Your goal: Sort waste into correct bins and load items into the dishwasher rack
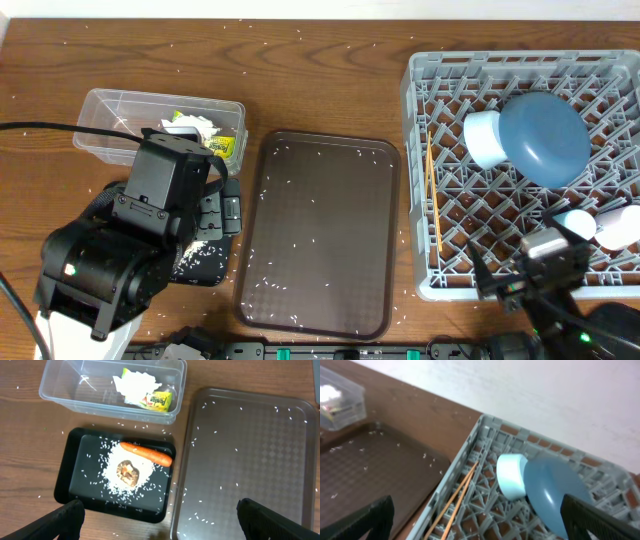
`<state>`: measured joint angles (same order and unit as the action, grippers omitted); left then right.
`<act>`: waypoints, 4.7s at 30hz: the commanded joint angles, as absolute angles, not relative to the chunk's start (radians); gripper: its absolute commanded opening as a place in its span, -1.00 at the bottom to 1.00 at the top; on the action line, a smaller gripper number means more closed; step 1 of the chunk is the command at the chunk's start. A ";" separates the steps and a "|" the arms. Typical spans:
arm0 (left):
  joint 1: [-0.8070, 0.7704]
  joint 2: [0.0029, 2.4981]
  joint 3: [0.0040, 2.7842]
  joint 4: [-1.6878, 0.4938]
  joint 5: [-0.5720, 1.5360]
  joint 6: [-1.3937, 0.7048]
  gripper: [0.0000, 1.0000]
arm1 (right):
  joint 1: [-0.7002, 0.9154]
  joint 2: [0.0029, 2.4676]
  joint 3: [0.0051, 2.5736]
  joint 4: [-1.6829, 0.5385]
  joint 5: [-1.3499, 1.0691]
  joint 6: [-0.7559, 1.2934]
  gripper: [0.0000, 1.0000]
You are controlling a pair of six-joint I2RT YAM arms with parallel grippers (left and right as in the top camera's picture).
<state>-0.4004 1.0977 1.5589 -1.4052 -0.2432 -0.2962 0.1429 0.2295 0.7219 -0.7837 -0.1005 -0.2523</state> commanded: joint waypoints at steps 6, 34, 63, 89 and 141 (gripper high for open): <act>-0.398 1.098 1.560 -1.406 -0.255 -0.313 0.96 | 0.117 0.061 0.321 -0.439 -0.087 -0.179 0.98; -0.398 1.098 1.560 -1.406 -0.255 -0.313 0.96 | 0.117 0.007 0.006 -0.067 -0.086 -0.162 0.99; -0.136 0.751 1.184 -0.671 -0.007 0.060 0.96 | 0.117 0.007 0.006 -0.067 -0.086 -0.162 0.98; -0.039 0.015 0.361 -0.228 -0.007 0.071 0.96 | 0.117 0.007 0.006 -0.067 -0.085 -0.162 0.99; -0.043 0.005 0.004 -0.071 -0.007 0.044 0.95 | 0.117 0.007 0.006 -0.067 -0.086 -0.162 0.99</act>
